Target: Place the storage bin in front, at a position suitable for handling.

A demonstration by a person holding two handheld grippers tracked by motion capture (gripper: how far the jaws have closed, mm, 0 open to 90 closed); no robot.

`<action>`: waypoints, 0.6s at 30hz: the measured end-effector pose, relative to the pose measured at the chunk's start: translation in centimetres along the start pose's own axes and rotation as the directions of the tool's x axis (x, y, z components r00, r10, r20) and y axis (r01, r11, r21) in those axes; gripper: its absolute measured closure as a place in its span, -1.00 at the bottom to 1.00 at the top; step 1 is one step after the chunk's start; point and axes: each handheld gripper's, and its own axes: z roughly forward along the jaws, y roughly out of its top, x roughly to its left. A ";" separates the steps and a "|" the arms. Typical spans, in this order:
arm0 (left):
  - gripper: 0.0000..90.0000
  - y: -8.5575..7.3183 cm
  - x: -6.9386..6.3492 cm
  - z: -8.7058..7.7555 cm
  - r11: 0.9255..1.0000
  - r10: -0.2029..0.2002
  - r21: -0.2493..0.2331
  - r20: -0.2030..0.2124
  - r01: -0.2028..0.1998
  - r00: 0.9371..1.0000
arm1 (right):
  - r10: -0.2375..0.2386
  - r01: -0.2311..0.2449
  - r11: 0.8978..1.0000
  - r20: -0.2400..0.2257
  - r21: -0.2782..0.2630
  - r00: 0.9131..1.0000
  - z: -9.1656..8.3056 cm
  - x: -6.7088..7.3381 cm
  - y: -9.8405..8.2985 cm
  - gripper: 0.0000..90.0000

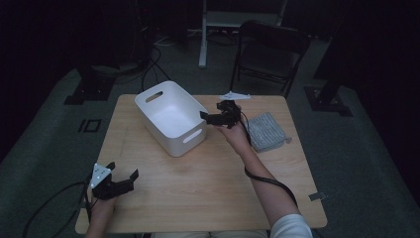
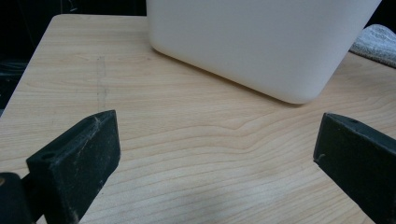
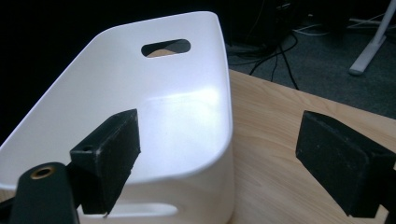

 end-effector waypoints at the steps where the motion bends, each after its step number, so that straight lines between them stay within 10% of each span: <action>1: -0.98 0.0 0.0 0.0 1.000 0.002 0.000 0.000 -0.002 1.000 | 0.000 0.000 1.000 0.001 0.003 1.000 0.2 0.0 0.0 -0.70; 13: -0.98 0.0 0.1 -0.1 1.000 -0.003 -0.002 0.002 0.003 1.000 | 0.008 -0.011 0.997 0.042 0.073 0.999 2.9 0.1 -0.2 -0.46; 18: -0.98 0.0 0.0 0.0 1.000 -0.006 -0.002 0.005 0.006 1.000 | 0.027 -0.032 0.994 0.056 0.102 0.998 3.7 0.0 -0.2 0.11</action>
